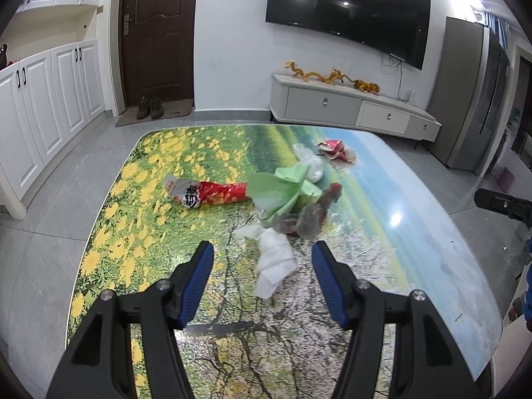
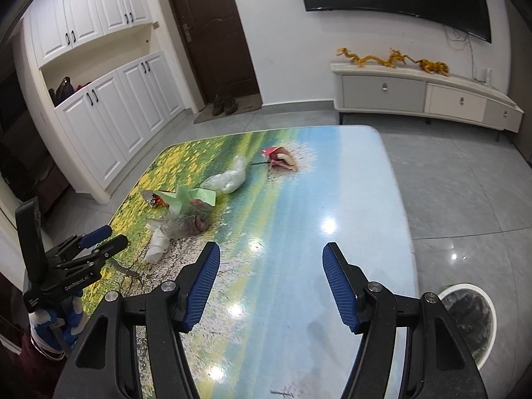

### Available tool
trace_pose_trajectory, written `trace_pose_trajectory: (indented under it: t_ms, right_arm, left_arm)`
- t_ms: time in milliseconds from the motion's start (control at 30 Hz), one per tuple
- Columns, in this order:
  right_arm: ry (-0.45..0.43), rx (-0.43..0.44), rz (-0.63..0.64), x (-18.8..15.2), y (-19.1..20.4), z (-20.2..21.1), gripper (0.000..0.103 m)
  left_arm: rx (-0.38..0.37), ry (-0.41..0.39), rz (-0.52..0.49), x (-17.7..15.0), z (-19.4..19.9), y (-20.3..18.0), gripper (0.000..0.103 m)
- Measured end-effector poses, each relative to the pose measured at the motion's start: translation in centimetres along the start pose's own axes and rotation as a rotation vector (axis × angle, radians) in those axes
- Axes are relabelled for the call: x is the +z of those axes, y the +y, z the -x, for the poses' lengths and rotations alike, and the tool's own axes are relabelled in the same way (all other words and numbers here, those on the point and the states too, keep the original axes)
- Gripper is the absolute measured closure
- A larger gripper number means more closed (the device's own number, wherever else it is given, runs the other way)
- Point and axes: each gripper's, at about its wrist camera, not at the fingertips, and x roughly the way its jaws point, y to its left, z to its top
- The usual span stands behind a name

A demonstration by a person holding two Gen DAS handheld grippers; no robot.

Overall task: Collect trash
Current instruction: 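Move both tools back toward the remaining trash on the table, then grasp the white tissue with the left gripper while the right grasps the clear plastic bag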

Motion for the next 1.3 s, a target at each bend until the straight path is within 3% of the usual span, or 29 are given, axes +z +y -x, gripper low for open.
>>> trace_pose_trajectory:
  t_ms: [267,733,1033,1167,1300]
  right_arm:
    - [0.057,0.067,0.031,1.2,1.5,-4.3,0.039]
    - [0.144,0.200,0.120,2.9,5.4,-11.6,0.040]
    - [0.168,0.254,0.162,4.4,8.1,-16.4,0.060]
    - [0.182,0.257,0.164,4.4,8.4,-17.6,0.087]
    - [0.165,0.260,0.176,4.1,8.2,-16.8,0.092]
  left_arm:
    - [-0.036,0.057,0.030,-0.4,-2.7,1.5,0.043]
    - [-0.087,0.133,0.014,-0.3,-6.8,0.7,0.044]
    - [-0.108,0.158,0.011,-0.6,-7.5,0.6,0.060]
    - [-0.112,0.160,0.007,-0.8,-7.4,0.4,0.072]
    - [-0.105,0.153,0.012,-1.1,-6.8,0.5,0.080]
